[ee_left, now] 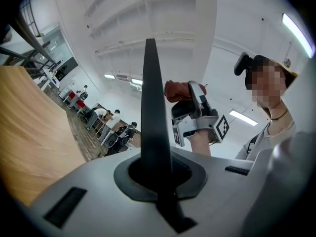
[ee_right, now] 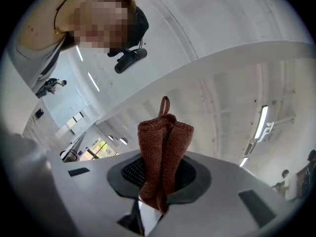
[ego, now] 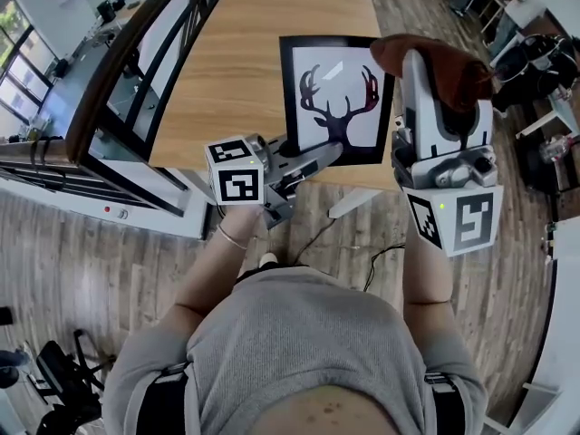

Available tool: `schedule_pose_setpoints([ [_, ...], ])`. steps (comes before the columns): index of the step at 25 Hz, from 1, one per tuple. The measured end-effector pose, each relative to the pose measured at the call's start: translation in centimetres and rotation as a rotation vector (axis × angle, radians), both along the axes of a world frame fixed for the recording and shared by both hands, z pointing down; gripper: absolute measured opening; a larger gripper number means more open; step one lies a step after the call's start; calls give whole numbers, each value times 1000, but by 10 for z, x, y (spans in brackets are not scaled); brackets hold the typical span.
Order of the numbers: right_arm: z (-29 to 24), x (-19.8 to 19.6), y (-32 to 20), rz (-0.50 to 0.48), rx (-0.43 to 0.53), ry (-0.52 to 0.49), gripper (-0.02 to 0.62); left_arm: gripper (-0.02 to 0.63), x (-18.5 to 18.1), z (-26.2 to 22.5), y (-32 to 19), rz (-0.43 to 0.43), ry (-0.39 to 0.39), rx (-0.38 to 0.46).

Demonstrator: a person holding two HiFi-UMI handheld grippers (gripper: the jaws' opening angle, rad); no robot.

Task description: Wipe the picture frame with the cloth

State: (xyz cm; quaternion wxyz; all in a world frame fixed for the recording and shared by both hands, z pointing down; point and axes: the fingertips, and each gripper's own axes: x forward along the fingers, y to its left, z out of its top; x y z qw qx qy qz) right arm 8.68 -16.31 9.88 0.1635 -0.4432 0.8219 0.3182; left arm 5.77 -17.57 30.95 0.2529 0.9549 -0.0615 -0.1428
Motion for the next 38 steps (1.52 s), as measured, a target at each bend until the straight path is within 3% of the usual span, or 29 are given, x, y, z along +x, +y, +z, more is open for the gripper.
schedule_pose_setpoints([
  [6, 17, -10, -19, 71, -7, 76, 97, 23, 4, -7, 11, 24, 7, 35],
  [12, 46, -19, -31, 67, -58, 113, 97, 23, 0, -6, 4, 33, 10, 53],
  [38, 78, -15, -15, 15, -190, 44, 97, 23, -1, -6, 4, 32, 11, 93],
])
